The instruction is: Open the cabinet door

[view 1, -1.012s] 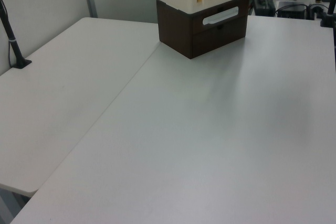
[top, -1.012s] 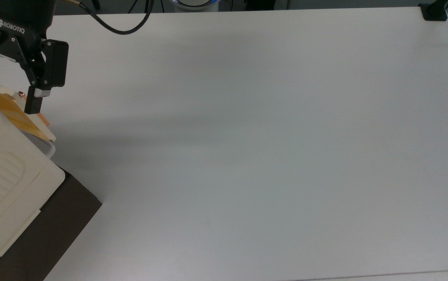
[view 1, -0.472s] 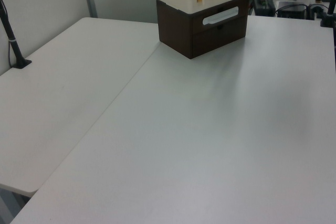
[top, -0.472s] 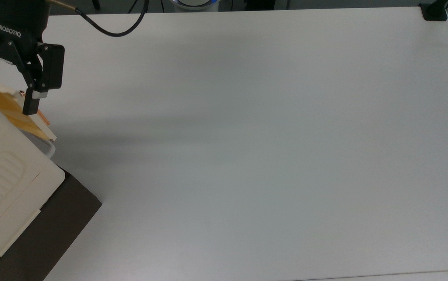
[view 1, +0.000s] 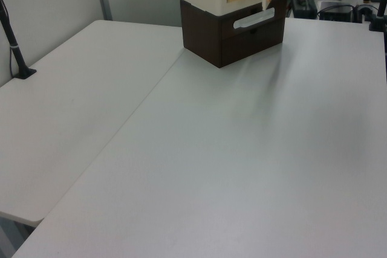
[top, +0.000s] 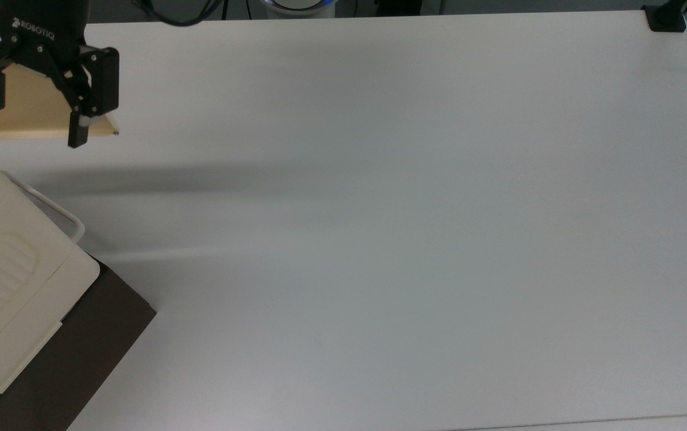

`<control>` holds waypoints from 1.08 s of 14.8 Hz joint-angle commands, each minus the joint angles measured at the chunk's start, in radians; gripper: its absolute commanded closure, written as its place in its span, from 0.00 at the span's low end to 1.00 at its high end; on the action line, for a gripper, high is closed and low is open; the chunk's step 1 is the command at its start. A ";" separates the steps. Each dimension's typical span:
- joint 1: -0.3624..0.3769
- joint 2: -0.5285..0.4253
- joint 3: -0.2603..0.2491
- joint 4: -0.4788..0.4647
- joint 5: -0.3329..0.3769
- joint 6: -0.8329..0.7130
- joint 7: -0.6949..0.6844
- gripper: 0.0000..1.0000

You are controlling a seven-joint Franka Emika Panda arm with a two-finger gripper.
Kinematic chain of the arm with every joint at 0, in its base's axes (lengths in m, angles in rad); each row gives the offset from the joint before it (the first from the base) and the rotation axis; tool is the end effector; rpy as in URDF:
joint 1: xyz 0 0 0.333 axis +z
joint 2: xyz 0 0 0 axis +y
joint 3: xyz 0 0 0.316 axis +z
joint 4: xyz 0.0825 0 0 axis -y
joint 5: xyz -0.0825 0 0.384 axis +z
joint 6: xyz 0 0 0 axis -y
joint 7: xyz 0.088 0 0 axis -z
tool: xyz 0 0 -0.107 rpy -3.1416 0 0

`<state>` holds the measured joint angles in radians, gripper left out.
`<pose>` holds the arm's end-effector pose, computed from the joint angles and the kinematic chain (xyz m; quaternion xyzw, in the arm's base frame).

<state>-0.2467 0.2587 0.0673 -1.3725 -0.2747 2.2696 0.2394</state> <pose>0.6697 -0.1354 0.6442 0.9308 -0.1498 0.3148 0.1100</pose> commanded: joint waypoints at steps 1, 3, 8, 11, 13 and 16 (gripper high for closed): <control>0.003 -0.059 0.008 -0.028 0.051 -0.152 -0.089 0.00; 0.001 -0.073 0.006 -0.028 0.084 -0.244 -0.130 0.00; -0.032 -0.105 -0.014 -0.034 0.106 -0.505 -0.146 0.00; -0.068 -0.121 -0.012 -0.036 0.106 -0.588 -0.157 0.00; -0.082 -0.133 -0.014 -0.036 0.104 -0.652 -0.221 0.00; -0.072 -0.124 -0.003 -0.037 0.135 -0.630 -0.218 0.00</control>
<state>-0.3318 0.1624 0.0609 -1.3731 -0.1857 1.6395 0.0465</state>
